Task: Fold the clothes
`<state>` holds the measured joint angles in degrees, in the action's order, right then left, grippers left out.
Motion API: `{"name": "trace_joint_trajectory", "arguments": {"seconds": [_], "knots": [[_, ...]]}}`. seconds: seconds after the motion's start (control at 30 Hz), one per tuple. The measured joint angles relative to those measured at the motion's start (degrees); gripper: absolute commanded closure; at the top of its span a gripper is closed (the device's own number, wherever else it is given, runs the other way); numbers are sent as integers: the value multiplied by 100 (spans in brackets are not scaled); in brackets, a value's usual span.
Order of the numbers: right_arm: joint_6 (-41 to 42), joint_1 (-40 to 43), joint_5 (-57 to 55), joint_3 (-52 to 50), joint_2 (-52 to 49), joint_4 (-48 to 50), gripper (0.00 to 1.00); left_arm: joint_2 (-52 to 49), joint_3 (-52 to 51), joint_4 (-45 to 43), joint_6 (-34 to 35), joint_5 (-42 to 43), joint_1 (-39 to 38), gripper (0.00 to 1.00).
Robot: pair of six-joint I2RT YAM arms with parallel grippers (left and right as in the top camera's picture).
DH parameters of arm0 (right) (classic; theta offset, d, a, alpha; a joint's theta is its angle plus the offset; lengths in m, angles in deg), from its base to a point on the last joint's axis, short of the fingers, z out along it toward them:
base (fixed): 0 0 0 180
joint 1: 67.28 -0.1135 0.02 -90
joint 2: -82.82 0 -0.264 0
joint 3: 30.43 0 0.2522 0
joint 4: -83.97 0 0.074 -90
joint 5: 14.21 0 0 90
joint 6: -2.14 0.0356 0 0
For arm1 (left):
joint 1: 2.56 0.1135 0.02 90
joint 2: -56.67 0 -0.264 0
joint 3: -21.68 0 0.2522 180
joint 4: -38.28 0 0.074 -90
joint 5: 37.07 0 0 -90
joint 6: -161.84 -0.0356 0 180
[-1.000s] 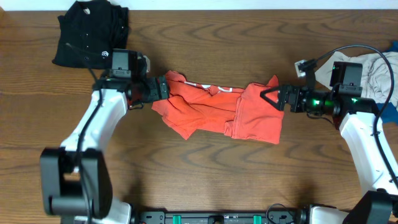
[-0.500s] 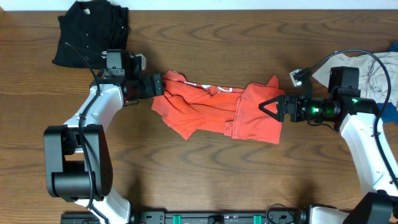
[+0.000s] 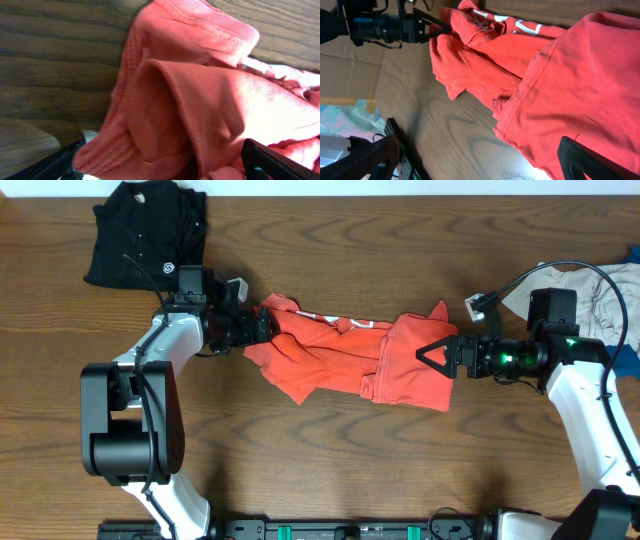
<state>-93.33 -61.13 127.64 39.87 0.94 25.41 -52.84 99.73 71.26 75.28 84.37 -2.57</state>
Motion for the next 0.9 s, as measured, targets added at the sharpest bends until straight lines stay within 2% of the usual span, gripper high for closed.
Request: {"name": "trace_joint_trajectory", "arguments": {"seconds": [0.17, 0.57, 0.63, 0.73, 0.9], "knots": [[-22, 0, 0, 0, 0, 0, 1, -33, 2, 96, -92, 411, 0, 2], [-22, 0, 0, 0, 0, 4, 1, -52, 9, 975, -203, 1143, 0, 2], [-24, 0, 0, 0, 0, 2, 1, -66, 9, 1010, -195, 1233, 0, 14], [-22, 0, -2, 0, 0, 2, 1, -129, 2, 1047, -188, 1228, 0, 38], [-24, 0, 0, 0, 0, 0, 1, -201, -4, 1047, -199, 1231, -4, 56]]}}
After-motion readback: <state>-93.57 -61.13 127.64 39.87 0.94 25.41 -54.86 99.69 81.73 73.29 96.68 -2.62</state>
